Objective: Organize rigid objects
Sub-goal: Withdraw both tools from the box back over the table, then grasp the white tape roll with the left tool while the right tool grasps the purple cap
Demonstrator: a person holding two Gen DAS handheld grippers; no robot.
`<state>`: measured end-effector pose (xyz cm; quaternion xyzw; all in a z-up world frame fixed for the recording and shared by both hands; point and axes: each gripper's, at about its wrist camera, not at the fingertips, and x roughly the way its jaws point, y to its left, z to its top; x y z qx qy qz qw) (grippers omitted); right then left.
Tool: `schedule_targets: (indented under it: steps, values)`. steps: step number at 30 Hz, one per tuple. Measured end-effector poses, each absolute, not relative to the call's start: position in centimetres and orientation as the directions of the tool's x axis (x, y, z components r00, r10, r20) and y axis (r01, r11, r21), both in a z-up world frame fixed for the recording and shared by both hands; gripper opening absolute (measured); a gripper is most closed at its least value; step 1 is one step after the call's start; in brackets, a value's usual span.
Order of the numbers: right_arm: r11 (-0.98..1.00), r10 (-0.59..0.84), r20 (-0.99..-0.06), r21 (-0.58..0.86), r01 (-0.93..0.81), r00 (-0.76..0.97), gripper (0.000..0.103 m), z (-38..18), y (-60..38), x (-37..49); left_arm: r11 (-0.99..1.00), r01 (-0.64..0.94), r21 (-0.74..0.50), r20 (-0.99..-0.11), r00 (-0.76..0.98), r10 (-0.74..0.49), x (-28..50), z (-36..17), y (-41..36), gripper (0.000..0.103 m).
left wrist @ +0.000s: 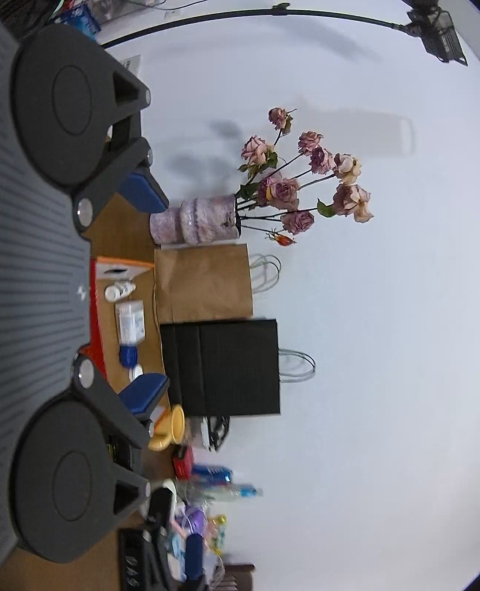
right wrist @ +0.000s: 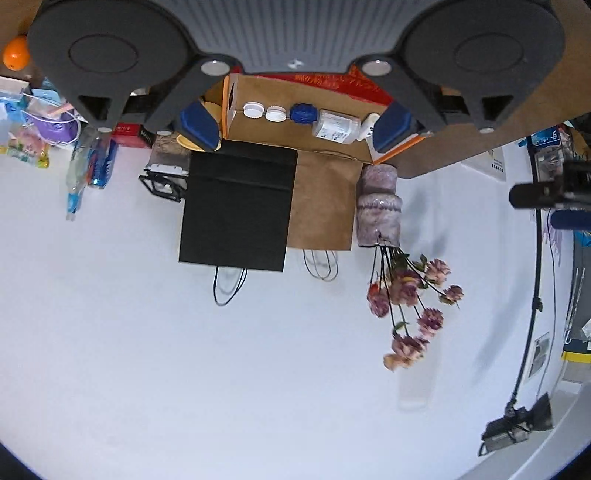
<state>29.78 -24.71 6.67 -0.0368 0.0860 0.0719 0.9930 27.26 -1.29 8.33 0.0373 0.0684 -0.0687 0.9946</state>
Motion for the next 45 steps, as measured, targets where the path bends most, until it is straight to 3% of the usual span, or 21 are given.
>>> schedule_targets:
  steps: [11,15,18,24,34,45]
  values:
    - [0.988,0.131,-0.160,-0.059,-0.142,0.978,0.091,2.3,-23.7,19.3,0.992,0.127,0.009,-0.146,0.981,-0.124,16.8,3.6,0.7,0.098]
    - [0.988,0.127,-0.158,-0.067,-0.139,0.979,0.101,1.3,-23.1,15.3,0.991,0.132,0.012,-0.164,0.978,-0.128,13.7,2.3,1.5,0.099]
    - [0.989,0.124,-0.148,-0.065,-0.135,0.981,0.101,0.2,-22.8,12.2,0.990,0.142,0.020,-0.168,0.976,-0.137,11.5,1.6,2.1,0.101]
    - [0.992,0.124,-0.203,-0.009,-0.129,0.971,0.102,-2.7,-23.3,8.0,0.989,0.143,0.045,-0.195,0.972,-0.132,9.1,-0.3,2.9,0.103]
    - [0.993,0.113,-0.219,0.051,-0.104,0.969,0.102,-3.1,-24.4,8.6,0.989,0.144,0.022,-0.210,0.968,-0.136,9.9,-0.4,2.1,0.103]
    - [0.994,0.093,-0.282,0.084,-0.072,0.955,0.102,-4.3,-26.0,12.0,0.990,0.141,0.010,-0.303,0.944,-0.131,13.4,-2.1,0.7,0.103]
